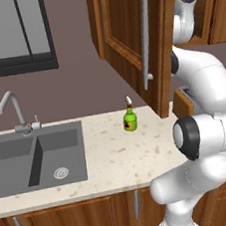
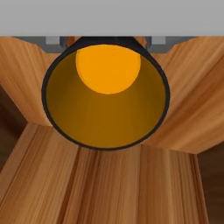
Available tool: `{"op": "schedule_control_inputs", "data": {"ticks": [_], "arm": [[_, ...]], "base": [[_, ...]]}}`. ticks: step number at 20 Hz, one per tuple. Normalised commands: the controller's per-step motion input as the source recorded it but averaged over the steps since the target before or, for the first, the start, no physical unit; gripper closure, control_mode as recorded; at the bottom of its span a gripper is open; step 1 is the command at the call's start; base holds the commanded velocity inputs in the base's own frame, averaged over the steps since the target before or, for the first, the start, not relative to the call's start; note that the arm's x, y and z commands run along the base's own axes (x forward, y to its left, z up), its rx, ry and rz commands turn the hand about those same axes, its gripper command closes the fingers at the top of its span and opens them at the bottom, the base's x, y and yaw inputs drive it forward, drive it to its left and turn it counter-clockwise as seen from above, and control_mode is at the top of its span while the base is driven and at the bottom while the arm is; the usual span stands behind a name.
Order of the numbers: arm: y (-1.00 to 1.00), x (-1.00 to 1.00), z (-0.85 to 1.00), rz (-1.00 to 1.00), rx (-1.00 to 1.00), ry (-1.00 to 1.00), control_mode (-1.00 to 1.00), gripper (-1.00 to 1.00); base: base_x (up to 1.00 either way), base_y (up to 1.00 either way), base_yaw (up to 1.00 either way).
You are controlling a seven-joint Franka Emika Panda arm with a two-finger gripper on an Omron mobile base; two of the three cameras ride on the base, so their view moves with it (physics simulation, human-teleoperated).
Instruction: Move the mug from next to the sink to the open cabinet. Then, move the bowl with the peach to the fridge to clear the area for faucet cleaning.
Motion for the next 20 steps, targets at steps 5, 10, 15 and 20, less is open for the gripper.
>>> {"op": "schedule_control_inputs", "data": {"ticks": [5, 10, 15, 20], "arm": [[0.0, 0.6, -0.4, 0.0, 0.0, -0.05, -1.0, 1.0], [0.0, 0.15, -0.14, 0.0, 0.0, 0.0, -1.0, -1.0], [0.0, -0.54, 0.0, 0.0, 0.0, 0.0, -1.0, -1.0], [0.0, -0.61, -0.02, -0.01, 0.0, -0.02, -1.0, -1.0]], "base": [[0.0, 0.0, 0.0], [0.0, 0.0, 0.0], [0.0, 0.0, 0.0], [0.0, 0.0, 0.0]]}}
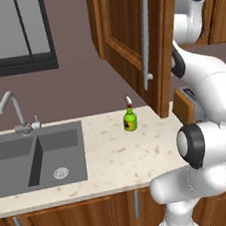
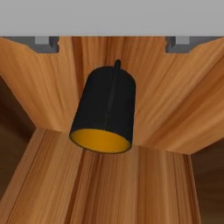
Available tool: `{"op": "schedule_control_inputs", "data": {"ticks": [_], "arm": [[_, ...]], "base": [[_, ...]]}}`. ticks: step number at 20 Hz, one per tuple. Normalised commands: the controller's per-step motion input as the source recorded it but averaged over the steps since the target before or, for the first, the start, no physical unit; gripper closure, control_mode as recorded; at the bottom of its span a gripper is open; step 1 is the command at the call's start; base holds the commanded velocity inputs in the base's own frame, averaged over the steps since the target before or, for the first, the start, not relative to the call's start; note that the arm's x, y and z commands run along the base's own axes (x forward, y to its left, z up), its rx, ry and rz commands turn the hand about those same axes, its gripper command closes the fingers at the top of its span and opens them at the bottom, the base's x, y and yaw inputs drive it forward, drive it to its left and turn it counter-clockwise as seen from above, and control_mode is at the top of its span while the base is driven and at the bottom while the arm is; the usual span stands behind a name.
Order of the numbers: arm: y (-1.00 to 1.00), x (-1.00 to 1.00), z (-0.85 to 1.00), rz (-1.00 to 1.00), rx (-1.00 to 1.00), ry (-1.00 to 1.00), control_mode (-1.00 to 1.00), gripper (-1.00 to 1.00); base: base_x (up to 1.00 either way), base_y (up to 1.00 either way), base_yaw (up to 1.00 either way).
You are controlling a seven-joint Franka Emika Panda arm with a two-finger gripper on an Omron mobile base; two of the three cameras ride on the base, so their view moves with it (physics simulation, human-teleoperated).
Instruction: Move the mug from next to the sink to the open cabinet. Then, move the bowl with the peach to the fridge to clear the area for faucet cleaning.
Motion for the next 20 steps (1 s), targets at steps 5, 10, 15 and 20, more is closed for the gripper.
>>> {"op": "schedule_control_inputs", "data": {"ticks": [5, 10, 15, 20], "arm": [[0.0, -0.23, -0.12, -0.11, 0.0, -0.07, -1.0, -1.0], [0.0, -1.0, -0.14, -0.11, 0.07, -0.21, -1.0, -1.0], [0.0, -1.0, -0.83, -0.11, 0.01, -0.11, -1.0, -1.0], [0.0, -1.0, -1.0, -0.09, -0.02, -0.01, -1.0, -1.0]], "base": [[0.0, 0.0, 0.0], [0.0, 0.0, 0.0], [0.0, 0.0, 0.0], [0.0, 0.0, 0.0]]}}
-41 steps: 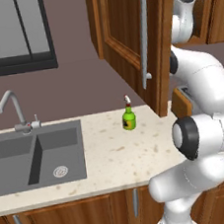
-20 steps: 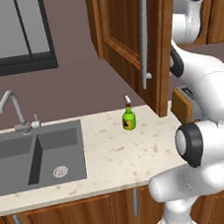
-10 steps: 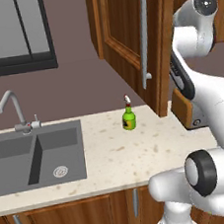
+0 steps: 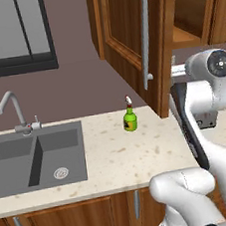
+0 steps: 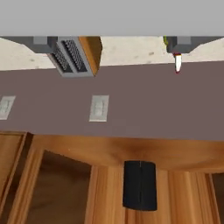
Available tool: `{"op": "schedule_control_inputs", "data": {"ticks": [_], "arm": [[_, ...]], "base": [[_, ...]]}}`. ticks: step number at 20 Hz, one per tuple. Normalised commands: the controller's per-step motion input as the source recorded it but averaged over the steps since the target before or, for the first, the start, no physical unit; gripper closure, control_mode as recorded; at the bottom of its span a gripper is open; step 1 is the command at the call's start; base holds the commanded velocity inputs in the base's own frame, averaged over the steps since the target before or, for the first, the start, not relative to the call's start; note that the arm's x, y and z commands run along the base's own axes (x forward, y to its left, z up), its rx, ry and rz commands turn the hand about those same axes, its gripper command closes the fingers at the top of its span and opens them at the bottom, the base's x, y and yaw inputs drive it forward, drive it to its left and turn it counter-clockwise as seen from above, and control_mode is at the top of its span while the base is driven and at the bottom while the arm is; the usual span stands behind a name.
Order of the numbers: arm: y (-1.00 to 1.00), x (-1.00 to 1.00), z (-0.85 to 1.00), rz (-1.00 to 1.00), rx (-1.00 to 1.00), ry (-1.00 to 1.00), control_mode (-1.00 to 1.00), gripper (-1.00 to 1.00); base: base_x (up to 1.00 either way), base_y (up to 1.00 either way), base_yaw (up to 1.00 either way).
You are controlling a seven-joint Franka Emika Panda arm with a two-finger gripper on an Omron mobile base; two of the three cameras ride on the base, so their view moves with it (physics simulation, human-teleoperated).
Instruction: Move the mug from next to the sink to the open cabinet. Then, move the bowl with the peach to the fridge to clear the area for faucet cleaning.
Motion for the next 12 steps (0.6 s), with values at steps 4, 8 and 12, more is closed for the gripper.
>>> {"op": "schedule_control_inputs", "data": {"ticks": [4, 8, 12], "arm": [[0.0, -1.0, -1.0, -0.12, -0.01, 0.0, -1.0, -1.0], [-0.13, -1.0, -0.68, -0.19, 0.08, -0.07, -1.0, -1.0], [-0.07, -0.51, -0.03, -0.2, 0.05, -0.09, -1.0, -1.0]], "base": [[0.0, 0.0, 0.0], [0.0, 0.0, 0.0], [0.0, 0.0, 0.0]]}}
